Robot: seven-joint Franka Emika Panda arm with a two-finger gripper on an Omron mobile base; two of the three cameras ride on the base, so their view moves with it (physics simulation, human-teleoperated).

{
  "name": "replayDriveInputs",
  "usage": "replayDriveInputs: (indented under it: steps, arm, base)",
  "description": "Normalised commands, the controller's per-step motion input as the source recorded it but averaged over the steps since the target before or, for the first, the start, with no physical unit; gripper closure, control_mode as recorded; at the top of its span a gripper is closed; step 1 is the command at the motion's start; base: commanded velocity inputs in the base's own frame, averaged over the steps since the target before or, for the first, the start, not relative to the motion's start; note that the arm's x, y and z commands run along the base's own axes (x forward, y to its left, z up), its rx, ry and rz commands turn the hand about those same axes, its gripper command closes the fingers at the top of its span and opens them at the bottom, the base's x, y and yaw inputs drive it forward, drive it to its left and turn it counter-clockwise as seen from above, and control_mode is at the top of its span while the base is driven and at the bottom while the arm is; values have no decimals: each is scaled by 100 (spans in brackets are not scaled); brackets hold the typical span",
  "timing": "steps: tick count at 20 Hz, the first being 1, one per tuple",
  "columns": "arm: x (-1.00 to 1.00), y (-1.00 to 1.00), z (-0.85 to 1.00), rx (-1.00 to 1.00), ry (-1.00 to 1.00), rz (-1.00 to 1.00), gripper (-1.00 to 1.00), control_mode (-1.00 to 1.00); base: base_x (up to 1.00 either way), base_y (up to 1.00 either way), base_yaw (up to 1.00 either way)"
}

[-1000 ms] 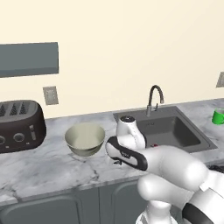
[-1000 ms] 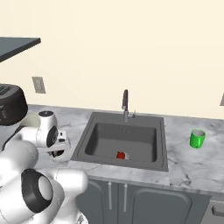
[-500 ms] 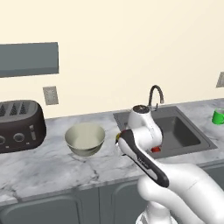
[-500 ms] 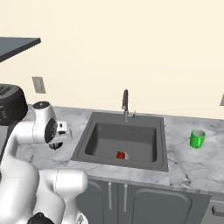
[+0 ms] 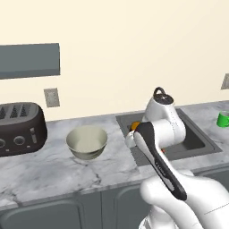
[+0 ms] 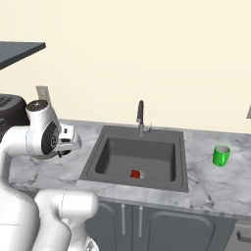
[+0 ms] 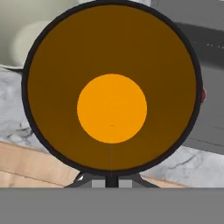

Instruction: Clear the mugs and bowl far away from the sink.

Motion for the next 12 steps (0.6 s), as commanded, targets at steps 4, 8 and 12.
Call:
replayDriveInputs:
  steps: [4,8,12]
  arm:
    - [-45,-18,96,2,0,-29,100,-100]
    - [-32,-19,93,0,0,-24,100,-100]
    - [-14,-3,68,1,3,-6,100,-100]
  base:
    - [0,0,0]
    - [0,0,0]
    - [0,0,0]
